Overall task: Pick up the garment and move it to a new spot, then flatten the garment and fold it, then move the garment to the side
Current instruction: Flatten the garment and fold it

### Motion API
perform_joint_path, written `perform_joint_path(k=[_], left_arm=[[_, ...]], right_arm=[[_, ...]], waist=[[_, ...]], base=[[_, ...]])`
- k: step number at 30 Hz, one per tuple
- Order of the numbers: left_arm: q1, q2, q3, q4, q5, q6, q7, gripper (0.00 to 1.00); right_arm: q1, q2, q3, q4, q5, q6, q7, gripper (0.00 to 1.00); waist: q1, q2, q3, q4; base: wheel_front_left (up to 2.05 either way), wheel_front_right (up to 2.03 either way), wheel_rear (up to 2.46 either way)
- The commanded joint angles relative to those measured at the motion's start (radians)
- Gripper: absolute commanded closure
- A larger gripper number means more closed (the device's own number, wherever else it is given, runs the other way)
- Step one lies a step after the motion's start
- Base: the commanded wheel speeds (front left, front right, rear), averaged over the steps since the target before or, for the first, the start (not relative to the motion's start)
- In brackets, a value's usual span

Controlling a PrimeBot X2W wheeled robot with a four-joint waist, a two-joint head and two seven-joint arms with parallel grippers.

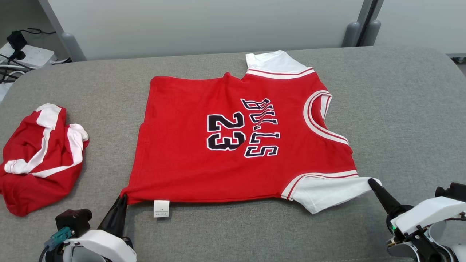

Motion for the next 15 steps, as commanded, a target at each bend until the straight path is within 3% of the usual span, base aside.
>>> perform_joint_path(k=[1, 9, 10, 11, 12, 13, 15], left_arm=[[-0.02, 0.014, 0.033, -0.013, 0.008, 0.001, -0.01, 1.0], [-0.002, -0.004, 0.021, 0.009, 0.015, 0.001, -0.01, 1.0], [-0.002, -0.005, 0.018, 0.015, 0.018, 0.001, -0.01, 0.91], [-0.002, -0.005, 0.018, 0.019, 0.021, 0.001, -0.01, 0.78], [-0.003, -0.003, 0.021, 0.027, 0.026, 0.001, -0.01, 0.49], [-0.003, -0.001, 0.026, 0.035, 0.032, 0.001, -0.01, 0.0], [-0.003, 0.003, 0.044, 0.04, 0.048, 0.001, -0.01, 0.0]], right_arm=[[-0.008, -0.011, 0.03, -0.022, -0.008, 0.005, -0.01, 1.0], [-0.002, -0.015, 0.062, 0.005, -0.014, 0.005, -0.029, 1.0], [-0.003, -0.015, 0.057, 0.014, -0.016, 0.005, -0.04, 1.0], [-0.005, -0.019, 0.054, 0.022, -0.024, 0.005, -0.053, 0.11], [-0.007, -0.023, 0.054, 0.027, -0.03, 0.005, -0.062, 0.0], [-0.009, -0.025, 0.049, 0.032, -0.034, 0.005, -0.076, 0.0], [-0.014, -0.035, 0.042, 0.04, -0.048, 0.005, -0.101, 0.0]], waist=[[0.0, -0.0001, 0.0, 0.001], [0.0, -0.0001, -0.008, 0.002], [0.0, -0.0001, -0.009, 0.003], [0.0, -0.0001, -0.01, 0.004], [0.0, -0.0001, -0.01, 0.005], [0.0, -0.0001, -0.012, 0.006], [0.0, -0.0001, -0.014, 0.006]], base=[[0.0, 0.0, 0.0], [0.0, 0.0, 0.0], [0.0, 0.0, 0.0], [0.0, 0.0, 0.0], [0.0, 0.0, 0.0], [0.0, 0.0, 0.0], [0.0, 0.0, 0.0]])
